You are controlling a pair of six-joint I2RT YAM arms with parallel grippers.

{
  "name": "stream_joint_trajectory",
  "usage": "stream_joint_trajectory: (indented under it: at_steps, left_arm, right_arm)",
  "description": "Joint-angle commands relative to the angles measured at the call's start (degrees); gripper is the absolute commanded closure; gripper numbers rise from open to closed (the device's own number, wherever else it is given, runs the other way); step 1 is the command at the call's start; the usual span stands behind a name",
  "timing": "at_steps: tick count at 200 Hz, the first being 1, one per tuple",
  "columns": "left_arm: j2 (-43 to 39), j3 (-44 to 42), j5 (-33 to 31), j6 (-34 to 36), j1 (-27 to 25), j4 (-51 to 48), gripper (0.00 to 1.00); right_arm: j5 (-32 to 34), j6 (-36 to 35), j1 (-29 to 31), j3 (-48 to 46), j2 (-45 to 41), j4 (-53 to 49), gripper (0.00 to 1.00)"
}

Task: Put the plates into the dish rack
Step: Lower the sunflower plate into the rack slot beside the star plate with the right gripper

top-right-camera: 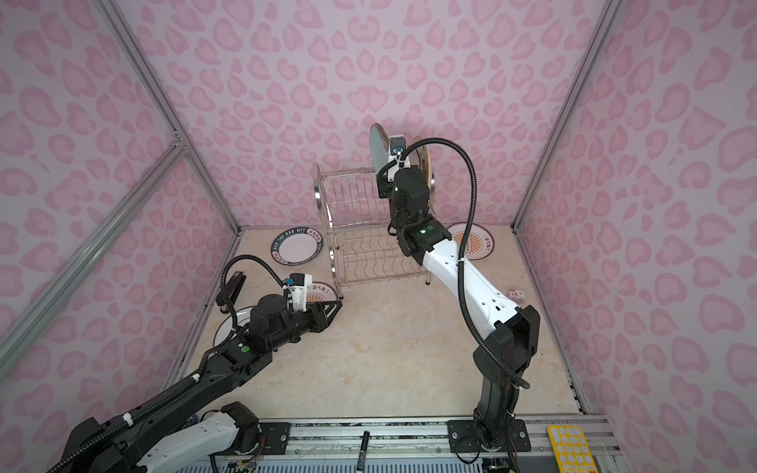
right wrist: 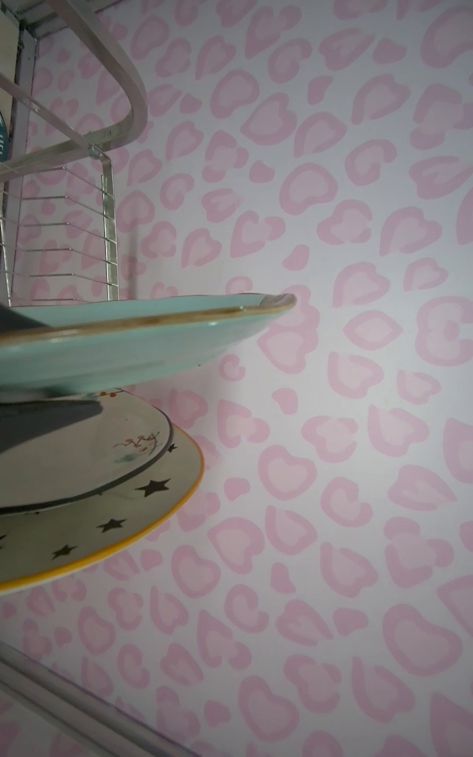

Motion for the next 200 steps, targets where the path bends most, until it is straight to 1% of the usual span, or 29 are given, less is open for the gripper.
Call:
stream_joint_trajectory:
  at_steps: [1, 56, 97, 200]
  left_arm:
    - [-0.35, -0.09, -0.60, 0.64, -0.01, -0.07, 0.61]
    - [-0.35, -0.48, -1.00, 0.51, -0.01, -0.24, 0.61]
    - [-0.34, -0.21, -1.00, 0.60, -0.01, -0.65, 0.61]
    - [-1.57, -0.50, -1.70, 0.60, 0.00, -1.73, 0.61]
  right_arm:
    - [4.14, -3.53, 0.79, 1.78, 1.49, 4.16, 1.00]
    - [7.51, -5.41, 1.12, 2.51, 3.27, 4.19, 1.00]
    - [8.51, -6.59, 1.03, 2.56, 4.41, 4.68, 1.00]
    - [8.70, -4.86, 0.15, -0.55, 4.18, 4.69, 1.00]
